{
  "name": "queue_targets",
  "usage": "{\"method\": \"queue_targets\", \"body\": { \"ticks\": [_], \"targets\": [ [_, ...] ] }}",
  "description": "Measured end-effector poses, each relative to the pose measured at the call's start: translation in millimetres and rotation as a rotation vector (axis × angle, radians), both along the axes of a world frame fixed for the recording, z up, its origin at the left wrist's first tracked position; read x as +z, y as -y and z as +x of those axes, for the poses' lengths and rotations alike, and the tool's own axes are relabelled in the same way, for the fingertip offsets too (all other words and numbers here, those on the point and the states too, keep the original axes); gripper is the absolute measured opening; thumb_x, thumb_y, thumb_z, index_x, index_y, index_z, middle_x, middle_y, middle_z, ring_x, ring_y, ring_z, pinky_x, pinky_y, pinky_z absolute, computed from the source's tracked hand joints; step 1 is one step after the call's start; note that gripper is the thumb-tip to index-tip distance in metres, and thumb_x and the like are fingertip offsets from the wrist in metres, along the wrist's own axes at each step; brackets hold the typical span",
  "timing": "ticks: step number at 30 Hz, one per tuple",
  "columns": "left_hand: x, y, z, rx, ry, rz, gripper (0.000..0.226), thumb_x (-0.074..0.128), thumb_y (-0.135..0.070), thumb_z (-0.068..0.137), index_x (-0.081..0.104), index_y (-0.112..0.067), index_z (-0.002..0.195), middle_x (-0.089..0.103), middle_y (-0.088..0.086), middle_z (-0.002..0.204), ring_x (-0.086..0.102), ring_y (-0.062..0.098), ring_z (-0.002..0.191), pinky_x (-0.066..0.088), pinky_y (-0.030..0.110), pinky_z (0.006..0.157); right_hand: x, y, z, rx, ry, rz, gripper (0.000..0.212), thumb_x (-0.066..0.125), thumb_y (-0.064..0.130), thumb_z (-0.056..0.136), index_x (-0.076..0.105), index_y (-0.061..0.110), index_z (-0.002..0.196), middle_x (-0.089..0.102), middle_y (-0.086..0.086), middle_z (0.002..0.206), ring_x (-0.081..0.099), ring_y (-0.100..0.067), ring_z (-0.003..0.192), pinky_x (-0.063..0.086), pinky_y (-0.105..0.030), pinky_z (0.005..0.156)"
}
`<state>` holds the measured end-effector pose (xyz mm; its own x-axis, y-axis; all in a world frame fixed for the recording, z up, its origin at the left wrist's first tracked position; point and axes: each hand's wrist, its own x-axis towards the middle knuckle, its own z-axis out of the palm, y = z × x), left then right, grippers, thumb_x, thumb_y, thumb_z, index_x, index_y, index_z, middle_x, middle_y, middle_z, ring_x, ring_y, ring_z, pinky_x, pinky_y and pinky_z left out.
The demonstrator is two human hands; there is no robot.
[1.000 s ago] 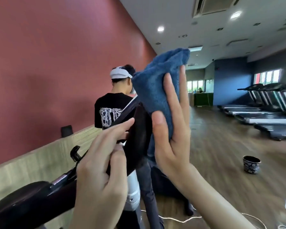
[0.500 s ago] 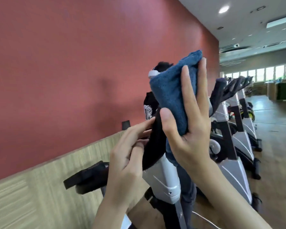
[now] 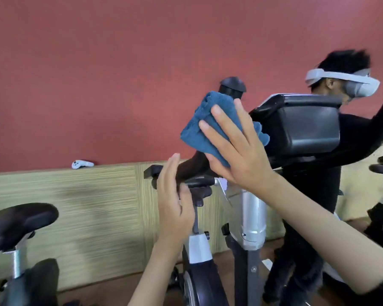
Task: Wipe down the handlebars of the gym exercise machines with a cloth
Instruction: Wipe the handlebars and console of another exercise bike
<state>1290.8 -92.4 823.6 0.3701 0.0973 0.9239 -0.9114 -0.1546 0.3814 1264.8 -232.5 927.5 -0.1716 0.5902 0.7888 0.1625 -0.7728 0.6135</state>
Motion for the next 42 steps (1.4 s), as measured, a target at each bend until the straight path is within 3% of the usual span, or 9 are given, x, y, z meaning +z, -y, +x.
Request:
{"method": "queue_targets", "body": {
  "ticks": [4,10,15,21,25,30,34,38,42],
  "targets": [
    [-32.2,10.8,7.0,0.09,-0.157,0.146,0.063,0.029,-0.021,0.093,0.001,-0.025,0.15,-0.001,-0.019,0.158,0.003,0.007,0.147,0.005,0.015,0.115,24.9,-0.7,0.6,0.105,0.091,0.016,0.039,0.056,0.019,0.09,0.053,0.011,0.127,0.05,-0.011,0.138,0.041,-0.044,0.126,0.033,-0.05,0.109],
    [-54.6,10.0,39.5,0.204,-0.227,0.152,0.076,0.035,-0.009,0.092,-0.012,-0.026,0.149,-0.018,-0.021,0.156,-0.006,0.01,0.147,0.0,0.02,0.118,-10.7,-20.8,17.1,0.312,0.008,0.213,0.037,0.052,0.016,0.094,0.048,0.011,0.13,0.042,-0.009,0.137,0.024,-0.03,0.142,0.031,-0.049,0.11],
    [-69.7,8.9,71.1,0.229,-0.236,0.174,0.077,0.036,-0.011,0.09,-0.011,-0.023,0.149,-0.018,-0.019,0.156,-0.008,0.009,0.147,0.002,0.026,0.12,-53.0,-22.9,56.6,0.172,0.234,0.075,0.034,0.05,0.025,0.096,0.053,0.017,0.129,0.046,0.002,0.136,0.015,-0.021,0.147,0.025,-0.042,0.114],
    [-76.7,3.8,85.9,0.204,-0.229,0.219,0.076,0.037,-0.008,0.089,-0.011,-0.026,0.146,-0.017,-0.026,0.151,-0.012,-0.002,0.144,-0.003,0.012,0.115,-60.8,-16.9,75.4,0.021,0.446,-0.034,0.044,0.051,0.037,0.094,0.047,0.025,0.136,0.039,0.008,0.14,0.031,-0.021,0.13,0.021,-0.038,0.115],
    [-78.2,-1.5,87.8,0.193,-0.234,0.239,0.074,0.034,-0.009,0.09,-0.011,-0.031,0.144,-0.009,-0.017,0.155,-0.009,-0.003,0.143,-0.003,0.012,0.114,-38.5,-1.4,60.7,0.063,0.393,-0.122,0.045,0.048,0.041,0.096,0.049,0.022,0.136,0.04,0.003,0.141,0.033,-0.028,0.131,0.024,-0.044,0.112],
    [-87.5,-6.1,102.4,0.239,-0.204,0.262,0.073,0.031,-0.006,0.089,-0.009,-0.024,0.148,-0.009,-0.015,0.158,-0.01,0.004,0.145,-0.005,0.018,0.116,-29.8,-12.3,54.6,0.308,0.241,0.092,0.041,0.036,0.037,0.1,0.052,0.012,0.129,0.04,-0.01,0.137,0.028,-0.031,0.138,0.028,-0.045,0.113],
    [-99.4,-6.0,123.7,0.309,-0.186,0.243,0.076,0.033,-0.006,0.088,-0.009,-0.016,0.149,-0.011,-0.009,0.158,-0.012,0.004,0.145,-0.005,0.023,0.118,-49.1,-29.2,75.3,0.399,0.288,0.189,0.037,0.035,0.033,0.101,0.049,0.016,0.13,0.034,-0.005,0.143,0.032,-0.035,0.133,0.022,-0.042,0.116],
    [-109.7,-5.8,143.3,0.332,-0.213,0.192,0.078,0.037,-0.003,0.085,-0.005,-0.008,0.15,-0.009,-0.005,0.158,-0.01,0.005,0.145,-0.004,0.021,0.118,-78.1,-40.2,118.5,0.225,0.494,0.16,0.044,0.034,0.034,0.101,0.04,0.023,0.144,0.02,0.006,0.159,0.015,-0.022,0.146,0.019,-0.037,0.115],
    [-121.3,-5.9,157.3,0.317,-0.232,0.203,0.078,0.036,-0.005,0.084,-0.007,-0.009,0.15,-0.014,-0.008,0.155,-0.014,0.001,0.144,-0.004,0.02,0.118,-115.3,-41.8,165.3,-0.016,0.489,-0.041,0.042,0.044,0.039,0.097,0.044,0.027,0.137,0.025,0.011,0.147,0.023,-0.018,0.128,0.025,-0.031,0.1]
  ]
}}
